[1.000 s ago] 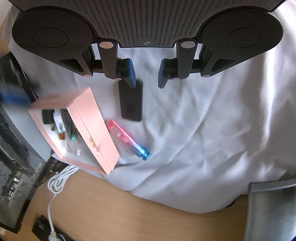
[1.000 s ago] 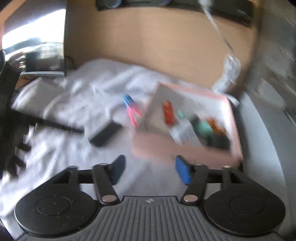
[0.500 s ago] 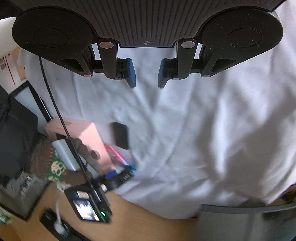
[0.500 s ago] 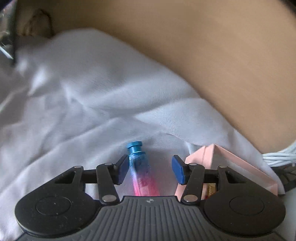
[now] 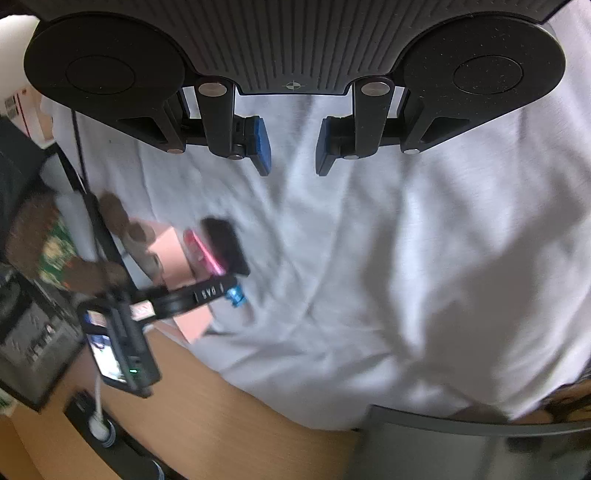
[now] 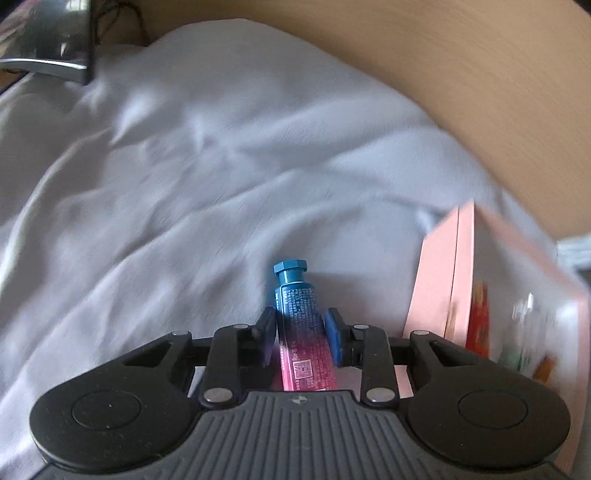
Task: Organize rigid objects
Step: 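Grasp the blue-pink lighter with the right gripper, then grasp the black remote with the left gripper while the right holds the blue-pink lighter, then lower the black remote and blue-pink lighter into the pink box, opening both grippers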
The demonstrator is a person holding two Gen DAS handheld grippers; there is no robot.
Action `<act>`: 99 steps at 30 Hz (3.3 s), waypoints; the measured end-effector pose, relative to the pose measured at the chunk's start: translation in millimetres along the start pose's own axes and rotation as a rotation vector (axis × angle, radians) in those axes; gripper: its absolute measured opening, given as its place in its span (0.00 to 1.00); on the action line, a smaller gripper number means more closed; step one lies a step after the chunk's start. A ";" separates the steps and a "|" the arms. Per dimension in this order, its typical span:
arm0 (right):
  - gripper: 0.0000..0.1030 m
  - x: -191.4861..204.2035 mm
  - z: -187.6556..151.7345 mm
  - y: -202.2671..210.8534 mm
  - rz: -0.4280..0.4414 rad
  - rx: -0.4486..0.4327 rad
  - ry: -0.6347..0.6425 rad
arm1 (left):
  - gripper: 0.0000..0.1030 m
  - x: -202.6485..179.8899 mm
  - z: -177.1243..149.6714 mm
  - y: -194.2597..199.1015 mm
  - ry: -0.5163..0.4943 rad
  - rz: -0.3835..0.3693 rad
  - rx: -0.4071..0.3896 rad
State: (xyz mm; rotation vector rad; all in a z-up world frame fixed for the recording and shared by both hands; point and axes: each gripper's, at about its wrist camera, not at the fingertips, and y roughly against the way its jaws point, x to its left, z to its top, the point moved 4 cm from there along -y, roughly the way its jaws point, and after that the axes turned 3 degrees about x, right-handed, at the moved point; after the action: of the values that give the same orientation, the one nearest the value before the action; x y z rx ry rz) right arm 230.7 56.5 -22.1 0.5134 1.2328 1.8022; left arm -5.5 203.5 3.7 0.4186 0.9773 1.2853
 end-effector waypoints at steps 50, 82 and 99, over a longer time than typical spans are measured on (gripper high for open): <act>1.00 -74.9 -248.8 80.5 -0.026 -0.248 -0.395 | 0.70 -117.5 7.4 -106.6 -0.473 0.130 0.105; 0.26 -27.8 -164.8 68.9 0.167 -0.184 -0.094 | 0.43 -113.0 -24.7 -73.6 -0.408 0.164 0.072; 0.26 -92.3 -227.8 168.2 0.001 -0.280 -0.247 | 0.42 -186.5 18.8 -51.4 -0.487 -0.080 -0.020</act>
State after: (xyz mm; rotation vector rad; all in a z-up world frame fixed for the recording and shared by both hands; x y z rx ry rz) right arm 43.1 -165.1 44.0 0.5555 0.7984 1.8135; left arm 45.7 20.6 45.1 0.6351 0.5624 1.0508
